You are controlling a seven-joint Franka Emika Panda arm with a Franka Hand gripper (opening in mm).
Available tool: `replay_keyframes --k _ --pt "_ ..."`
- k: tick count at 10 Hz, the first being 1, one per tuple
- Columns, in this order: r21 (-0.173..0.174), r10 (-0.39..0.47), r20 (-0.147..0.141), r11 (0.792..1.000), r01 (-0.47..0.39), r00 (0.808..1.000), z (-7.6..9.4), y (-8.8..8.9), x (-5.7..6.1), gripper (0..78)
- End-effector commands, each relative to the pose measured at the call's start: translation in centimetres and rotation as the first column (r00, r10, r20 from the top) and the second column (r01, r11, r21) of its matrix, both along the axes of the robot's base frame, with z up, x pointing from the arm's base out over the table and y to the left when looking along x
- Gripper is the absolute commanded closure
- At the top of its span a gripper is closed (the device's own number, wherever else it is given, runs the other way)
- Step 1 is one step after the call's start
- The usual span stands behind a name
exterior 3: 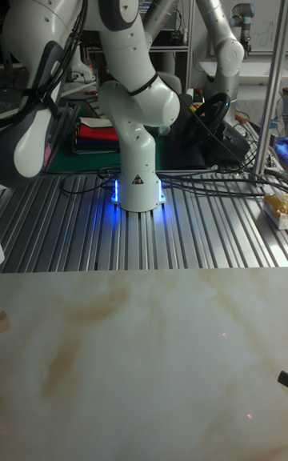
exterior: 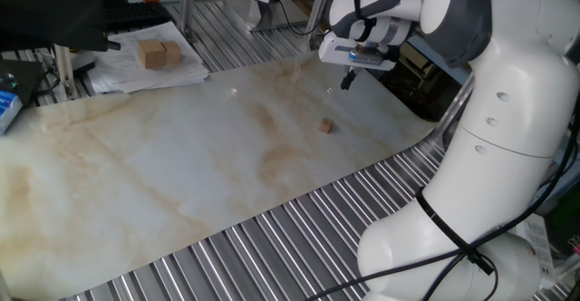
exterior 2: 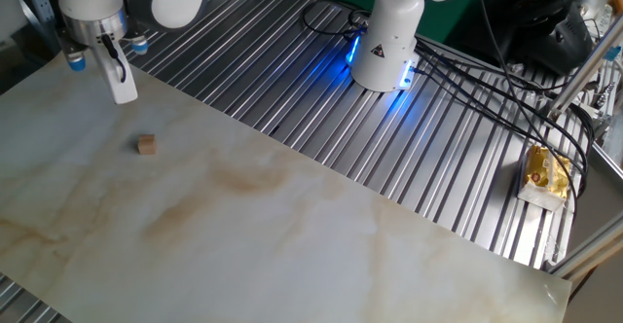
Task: Pick up the small block on the left and move it to the right
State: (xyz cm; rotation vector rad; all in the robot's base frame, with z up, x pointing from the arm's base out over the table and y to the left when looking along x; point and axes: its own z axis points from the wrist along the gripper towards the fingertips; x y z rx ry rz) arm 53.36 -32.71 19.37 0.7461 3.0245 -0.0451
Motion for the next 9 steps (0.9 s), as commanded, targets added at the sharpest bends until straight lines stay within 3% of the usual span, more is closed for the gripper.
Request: replay_keyframes --k 1,9 --pt "-0.001 -0.004 0.004 1.0 0.004 1.0 0.15 -0.06 0.01 77.6" --pt "0.003 -0.017 0.006 1.0 0.017 1.0 0.13 -0.05 -0.02 77.6"
